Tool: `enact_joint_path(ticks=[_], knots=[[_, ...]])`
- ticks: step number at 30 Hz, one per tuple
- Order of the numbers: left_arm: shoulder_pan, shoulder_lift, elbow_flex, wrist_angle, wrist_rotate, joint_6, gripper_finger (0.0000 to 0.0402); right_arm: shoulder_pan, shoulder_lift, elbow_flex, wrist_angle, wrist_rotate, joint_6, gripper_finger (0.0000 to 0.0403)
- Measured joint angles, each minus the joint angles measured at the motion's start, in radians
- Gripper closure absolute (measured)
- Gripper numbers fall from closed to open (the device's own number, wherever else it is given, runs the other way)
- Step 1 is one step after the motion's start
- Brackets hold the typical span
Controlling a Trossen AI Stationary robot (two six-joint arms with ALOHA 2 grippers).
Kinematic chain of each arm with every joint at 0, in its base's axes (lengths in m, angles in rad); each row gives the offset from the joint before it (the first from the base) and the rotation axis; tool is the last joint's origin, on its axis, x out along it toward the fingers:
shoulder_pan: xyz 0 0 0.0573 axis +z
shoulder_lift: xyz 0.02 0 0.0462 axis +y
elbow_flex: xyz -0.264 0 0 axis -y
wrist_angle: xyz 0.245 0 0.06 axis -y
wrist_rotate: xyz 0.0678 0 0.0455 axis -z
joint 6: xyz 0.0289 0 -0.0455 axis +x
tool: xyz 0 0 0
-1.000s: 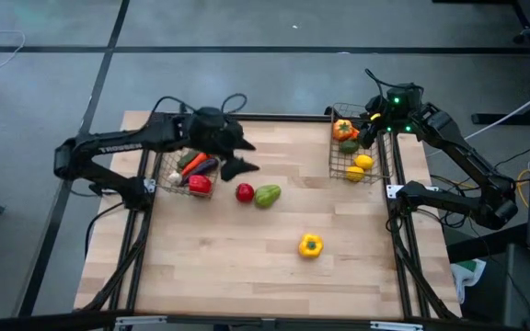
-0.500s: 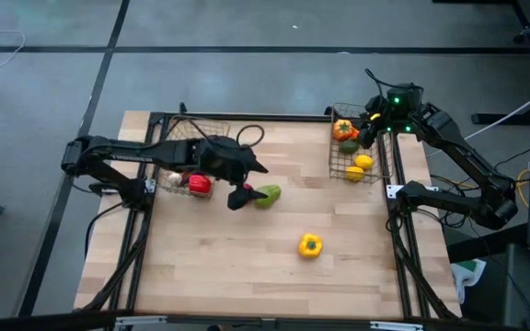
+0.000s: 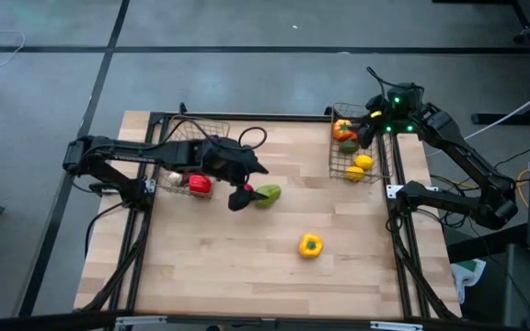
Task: Sort produce into baskets
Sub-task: Put the red tomato into the right gold wire basket
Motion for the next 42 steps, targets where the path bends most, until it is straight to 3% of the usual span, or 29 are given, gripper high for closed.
enact_joint_path(ticks=[7, 12, 16, 22, 28, 42], knots=[[-0.004, 0.0, 0.0, -0.002, -0.002, 0.019, 0.0011, 0.001, -0.002, 0.0, -0.012, -0.433, 0.127, 0.0194], [-0.009, 0.0, 0.0, -0.004, -0.002, 0.01, 0.0011, 0.001, -0.003, 0.0, -0.015, -0.571, 0.132, 0.0194], [-0.009, 0.0, 0.0, -0.045, -0.025, 0.006, 0.0011, 0.001, -0.003, 0.0, -0.015, -0.573, 0.128, 0.0194], [-0.005, 0.002, 0.0, -0.236, -0.135, 0.02, 0.0011, 0.034, -0.002, 0.0, -0.01, -0.561, 0.124, 0.0194], [0.0, 0.051, 0.0, -0.344, -0.142, 0.045, 0.0011, 0.168, -0.002, 0.0, -0.003, -0.435, 0.122, 0.0194], [0.012, 0.256, 0.0, -0.393, -0.179, 0.18, 0.0011, 0.419, -0.002, 0.0, 0.004, -0.164, 0.122, 0.0194]])
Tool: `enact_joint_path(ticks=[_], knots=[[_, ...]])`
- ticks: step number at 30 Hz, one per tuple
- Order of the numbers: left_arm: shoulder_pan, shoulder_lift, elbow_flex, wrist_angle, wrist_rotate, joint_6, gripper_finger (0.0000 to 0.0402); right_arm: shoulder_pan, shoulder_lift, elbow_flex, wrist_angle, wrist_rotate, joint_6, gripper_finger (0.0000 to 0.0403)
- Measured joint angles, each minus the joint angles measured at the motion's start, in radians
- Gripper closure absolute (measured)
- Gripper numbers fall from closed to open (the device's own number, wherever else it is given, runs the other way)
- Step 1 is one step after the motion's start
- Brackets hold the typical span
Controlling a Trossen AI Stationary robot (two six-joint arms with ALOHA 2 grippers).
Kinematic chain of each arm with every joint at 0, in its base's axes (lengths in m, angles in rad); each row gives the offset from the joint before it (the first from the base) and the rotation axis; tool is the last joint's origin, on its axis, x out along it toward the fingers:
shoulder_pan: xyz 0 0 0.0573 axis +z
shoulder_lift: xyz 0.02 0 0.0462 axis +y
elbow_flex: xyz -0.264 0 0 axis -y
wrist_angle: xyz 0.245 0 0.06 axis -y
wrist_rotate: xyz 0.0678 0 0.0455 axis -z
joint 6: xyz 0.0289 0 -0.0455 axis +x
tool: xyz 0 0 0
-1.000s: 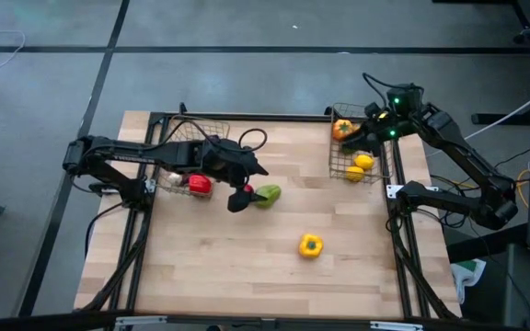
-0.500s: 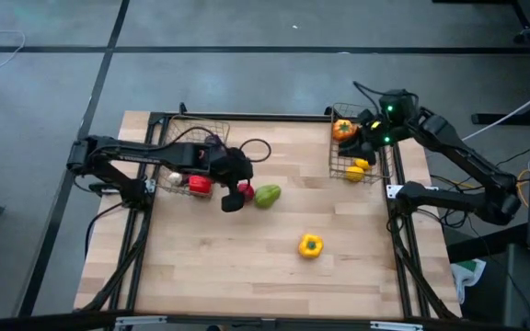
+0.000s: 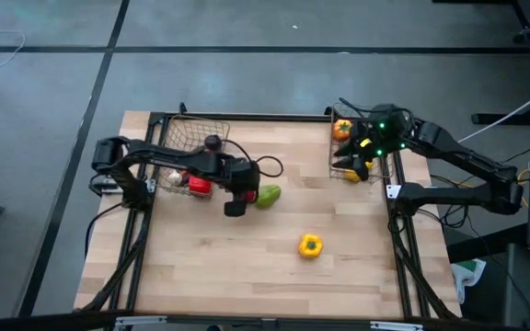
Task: Sort produce into baskets
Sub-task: Put the red tomato into the right gold wire basket
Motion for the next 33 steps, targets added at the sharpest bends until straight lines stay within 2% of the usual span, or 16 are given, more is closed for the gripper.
enact_joint_path(ticks=[15, 33], knots=[[0.06, 0.071, 0.0, -0.017, 0.001, 0.013, 0.0011, 0.034, 0.0, 0.0, 0.001, 0.032, 0.001, 0.0194], [0.057, 0.145, -0.002, 0.01, 0.006, 0.023, 0.0011, 0.033, 0.0, 0.0, 0.0, 0.039, 0.001, 0.0194]])
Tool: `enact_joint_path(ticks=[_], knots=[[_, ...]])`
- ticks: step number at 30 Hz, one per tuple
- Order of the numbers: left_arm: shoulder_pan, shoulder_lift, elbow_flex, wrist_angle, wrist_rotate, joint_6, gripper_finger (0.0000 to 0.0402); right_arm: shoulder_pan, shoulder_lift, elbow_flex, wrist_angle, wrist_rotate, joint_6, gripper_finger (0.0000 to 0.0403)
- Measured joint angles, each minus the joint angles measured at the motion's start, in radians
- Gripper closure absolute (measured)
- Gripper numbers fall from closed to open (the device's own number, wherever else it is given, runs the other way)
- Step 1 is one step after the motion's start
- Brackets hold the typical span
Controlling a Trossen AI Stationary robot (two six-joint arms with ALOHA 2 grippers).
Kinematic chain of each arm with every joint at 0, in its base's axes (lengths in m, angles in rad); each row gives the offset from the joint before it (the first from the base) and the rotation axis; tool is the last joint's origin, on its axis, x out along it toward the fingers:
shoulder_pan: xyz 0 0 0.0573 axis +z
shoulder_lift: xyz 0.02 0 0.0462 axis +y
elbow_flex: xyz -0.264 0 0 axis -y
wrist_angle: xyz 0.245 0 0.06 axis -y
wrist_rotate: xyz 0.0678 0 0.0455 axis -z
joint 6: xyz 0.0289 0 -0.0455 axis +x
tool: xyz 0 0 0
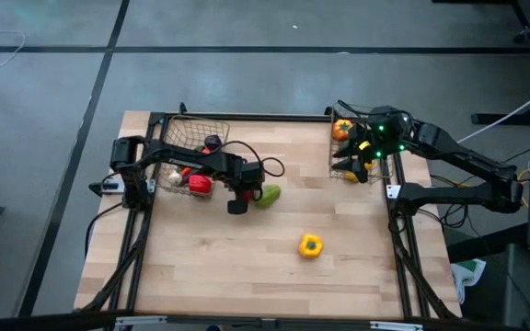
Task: Sort produce into baskets
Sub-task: Put the red tomato into the right gold wire basket
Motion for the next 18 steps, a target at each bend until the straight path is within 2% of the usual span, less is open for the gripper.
enact_joint_path(ticks=[12, 18], knots=[[0.0, 0.0, 0.0, 0.0, -0.002, -0.001, 0.0013, 0.0, 0.0, 0.0, 0.0, 0.021, 0.0, 0.0194], [0.0, 0.0, 0.0, 0.006, -0.003, -0.002, 0.0052, 0.0, 0.0, 0.0, 0.0, 0.021, 0.0, 0.0194]])
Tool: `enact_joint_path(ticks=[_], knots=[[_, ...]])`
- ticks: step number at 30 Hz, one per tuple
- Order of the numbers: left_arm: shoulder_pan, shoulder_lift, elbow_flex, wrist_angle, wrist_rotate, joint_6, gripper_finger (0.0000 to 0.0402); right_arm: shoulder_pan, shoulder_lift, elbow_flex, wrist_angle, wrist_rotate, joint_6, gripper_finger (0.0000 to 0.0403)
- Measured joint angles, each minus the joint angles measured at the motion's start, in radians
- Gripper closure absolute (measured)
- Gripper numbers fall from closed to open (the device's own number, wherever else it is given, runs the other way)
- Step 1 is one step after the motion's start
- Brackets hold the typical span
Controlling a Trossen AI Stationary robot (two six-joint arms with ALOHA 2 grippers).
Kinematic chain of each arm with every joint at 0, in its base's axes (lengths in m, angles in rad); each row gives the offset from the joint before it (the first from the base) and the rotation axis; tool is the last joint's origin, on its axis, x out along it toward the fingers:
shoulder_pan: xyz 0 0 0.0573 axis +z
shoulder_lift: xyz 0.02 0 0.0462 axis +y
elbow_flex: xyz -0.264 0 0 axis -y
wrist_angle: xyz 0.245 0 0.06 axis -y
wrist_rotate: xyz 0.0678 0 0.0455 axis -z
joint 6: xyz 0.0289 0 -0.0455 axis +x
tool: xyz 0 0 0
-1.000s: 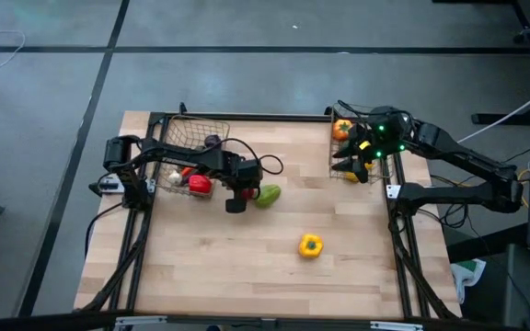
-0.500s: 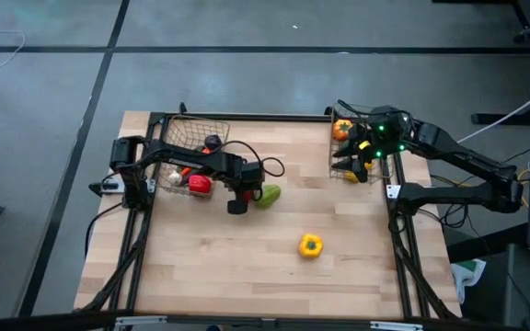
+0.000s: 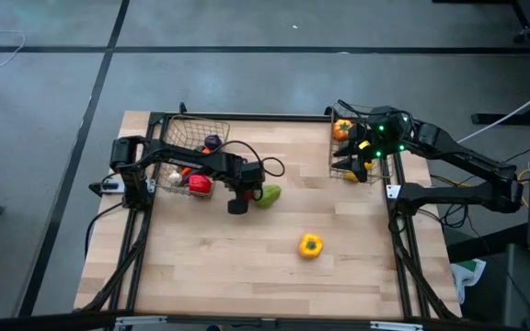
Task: Sort produce into baskets
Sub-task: Put the red tomato into the right gold wire basket
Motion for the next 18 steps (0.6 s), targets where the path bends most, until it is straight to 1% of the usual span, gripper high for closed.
enact_joint_path(ticks=[3, 5, 8, 18], knots=[[0.0, 0.0, 0.0, 0.022, -0.001, -0.005, 0.0073, 0.0, 0.0, 0.0, 0.0, 0.0, 0.0, 0.0194], [0.0, 0.0, 0.0, 0.027, -0.001, -0.006, 0.0079, 0.0, 0.0, 0.0, 0.0, 0.0, 0.0, 0.0194], [0.0, 0.0, 0.002, 0.03, -0.001, -0.022, 0.0078, 0.0, 0.0, 0.0, 0.004, 0.0, 0.001, 0.0194], [-0.001, -0.002, 0.088, -0.087, -0.021, -0.021, 0.0071, 0.0, 0.0, 0.0, 0.109, 0.006, 0.001, 0.0194]])
